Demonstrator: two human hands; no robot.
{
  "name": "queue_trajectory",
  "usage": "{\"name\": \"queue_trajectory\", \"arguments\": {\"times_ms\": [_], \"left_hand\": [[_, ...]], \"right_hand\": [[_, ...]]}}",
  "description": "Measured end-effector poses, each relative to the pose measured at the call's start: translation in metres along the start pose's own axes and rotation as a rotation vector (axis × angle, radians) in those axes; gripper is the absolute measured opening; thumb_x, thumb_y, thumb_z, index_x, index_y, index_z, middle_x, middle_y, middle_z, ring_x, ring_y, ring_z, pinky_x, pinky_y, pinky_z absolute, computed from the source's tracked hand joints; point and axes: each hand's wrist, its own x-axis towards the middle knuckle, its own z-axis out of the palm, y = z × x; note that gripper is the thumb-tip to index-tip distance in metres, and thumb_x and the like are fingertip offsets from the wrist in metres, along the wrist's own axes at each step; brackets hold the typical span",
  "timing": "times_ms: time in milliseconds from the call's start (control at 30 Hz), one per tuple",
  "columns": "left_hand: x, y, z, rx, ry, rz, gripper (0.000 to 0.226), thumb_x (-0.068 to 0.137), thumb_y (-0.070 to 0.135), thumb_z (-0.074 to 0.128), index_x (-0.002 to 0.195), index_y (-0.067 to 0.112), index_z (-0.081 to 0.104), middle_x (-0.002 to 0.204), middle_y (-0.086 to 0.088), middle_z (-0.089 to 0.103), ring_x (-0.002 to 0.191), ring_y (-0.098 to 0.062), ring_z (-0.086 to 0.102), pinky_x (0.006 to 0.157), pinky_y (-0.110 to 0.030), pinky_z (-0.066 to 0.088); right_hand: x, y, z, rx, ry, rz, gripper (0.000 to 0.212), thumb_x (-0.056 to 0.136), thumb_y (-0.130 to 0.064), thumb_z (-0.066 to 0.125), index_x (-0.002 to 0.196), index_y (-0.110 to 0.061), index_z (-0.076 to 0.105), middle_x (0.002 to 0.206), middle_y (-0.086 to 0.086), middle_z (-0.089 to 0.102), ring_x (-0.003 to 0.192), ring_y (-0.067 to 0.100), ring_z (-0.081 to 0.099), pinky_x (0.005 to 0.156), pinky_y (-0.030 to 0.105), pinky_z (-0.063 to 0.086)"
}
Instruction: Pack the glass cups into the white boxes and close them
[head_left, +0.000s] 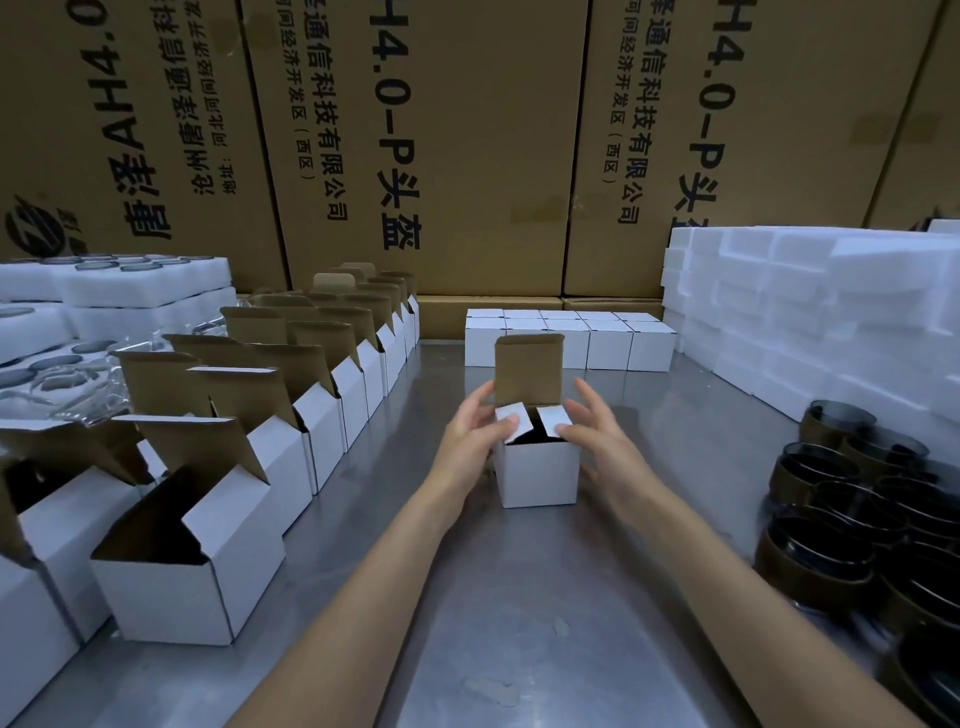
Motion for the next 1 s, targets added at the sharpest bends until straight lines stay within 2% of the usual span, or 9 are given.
{"name": "queue_trajectory", "arguments": {"times_ms": [67,167,233,400,500,533,600,767,1000], "left_hand": [[-0.001,0.002,0.001,-0.001,0.013,0.016,0.026,0.090,0.007,0.060,0.106,0.028,0.060,0.110,0.001,0.067,0.096,-0.016,0.064,0.080,-0.027,0.048],[-0.003,0.004,0.004,0.015,0.025,0.028,0.024,0.092,0.003,0.051,0.084,0.020,0.065,0.089,0.007,0.069,0.072,-0.006,0.062,0.057,-0.016,0.043],[-0.006,0.004,0.005,0.010,0.022,0.025,0.027,0.092,0.003,0.048,0.081,0.020,0.066,0.081,0.011,0.069,0.064,-0.001,0.060,0.051,-0.014,0.040],[-0.009,0.002,0.004,-0.051,-0.003,-0.002,0.026,0.090,0.010,0.043,0.084,0.017,0.067,0.092,0.003,0.064,0.082,-0.010,0.056,0.063,-0.024,0.036],[-0.012,-0.001,0.004,0.026,-0.049,0.092,0.013,0.089,0.025,0.058,0.095,0.016,0.064,0.093,0.006,0.061,0.087,-0.010,0.055,0.072,-0.022,0.040],[-0.013,-0.004,0.004,0.070,-0.064,0.136,0.023,0.084,0.030,0.063,0.101,0.014,0.062,0.096,0.005,0.060,0.089,-0.008,0.055,0.076,-0.020,0.042],[-0.013,-0.007,0.005,0.151,-0.066,0.190,0.037,0.080,0.029,0.071,0.110,0.011,0.058,0.107,0.002,0.062,0.097,-0.009,0.059,0.082,-0.018,0.045],[-0.013,-0.006,0.004,0.192,0.017,0.240,0.028,0.082,0.025,0.073,0.106,0.015,0.062,0.106,0.002,0.066,0.103,-0.013,0.062,0.081,-0.018,0.050],[-0.014,-0.006,0.003,0.150,-0.038,0.208,0.025,0.086,0.027,0.069,0.106,0.013,0.062,0.105,0.003,0.063,0.097,-0.011,0.058,0.078,-0.019,0.045]], "right_hand": [[-0.002,-0.001,-0.001,-0.018,-0.002,-0.015,0.054,0.092,-0.013,0.056,0.135,-0.043,0.041,0.127,-0.013,0.051,0.115,0.011,0.051,0.097,0.034,0.043],[-0.008,-0.003,0.001,-0.046,-0.009,-0.020,0.024,0.094,-0.020,0.051,0.109,-0.037,0.058,0.112,-0.012,0.061,0.092,0.005,0.059,0.070,0.024,0.046],[-0.012,-0.003,0.004,-0.057,0.006,-0.026,0.019,0.097,-0.022,0.046,0.108,-0.031,0.058,0.104,-0.014,0.063,0.080,-0.002,0.060,0.062,0.019,0.045],[-0.018,0.001,0.007,0.018,0.040,-0.057,0.031,0.101,-0.025,0.032,0.115,-0.025,0.059,0.117,-0.008,0.061,0.100,0.000,0.057,0.076,0.018,0.046],[-0.018,0.006,0.009,-0.055,0.014,-0.124,0.026,0.100,-0.036,0.039,0.120,-0.030,0.054,0.122,-0.010,0.055,0.108,-0.002,0.054,0.091,0.019,0.044],[-0.018,0.008,0.009,-0.084,0.007,-0.144,0.026,0.096,-0.041,0.045,0.120,-0.034,0.051,0.122,-0.011,0.054,0.111,0.001,0.053,0.095,0.021,0.042],[-0.018,0.009,0.010,-0.122,0.008,-0.180,0.032,0.084,-0.053,0.051,0.113,-0.040,0.050,0.117,-0.014,0.056,0.109,0.001,0.054,0.091,0.020,0.043],[-0.016,0.011,0.010,-0.158,0.080,-0.221,0.046,0.070,-0.069,0.053,0.106,-0.040,0.055,0.113,-0.010,0.062,0.103,0.004,0.059,0.089,0.022,0.045],[-0.016,0.011,0.009,-0.088,0.049,-0.217,0.037,0.079,-0.058,0.062,0.106,-0.034,0.057,0.108,-0.013,0.061,0.101,0.001,0.057,0.083,0.019,0.044]]}}
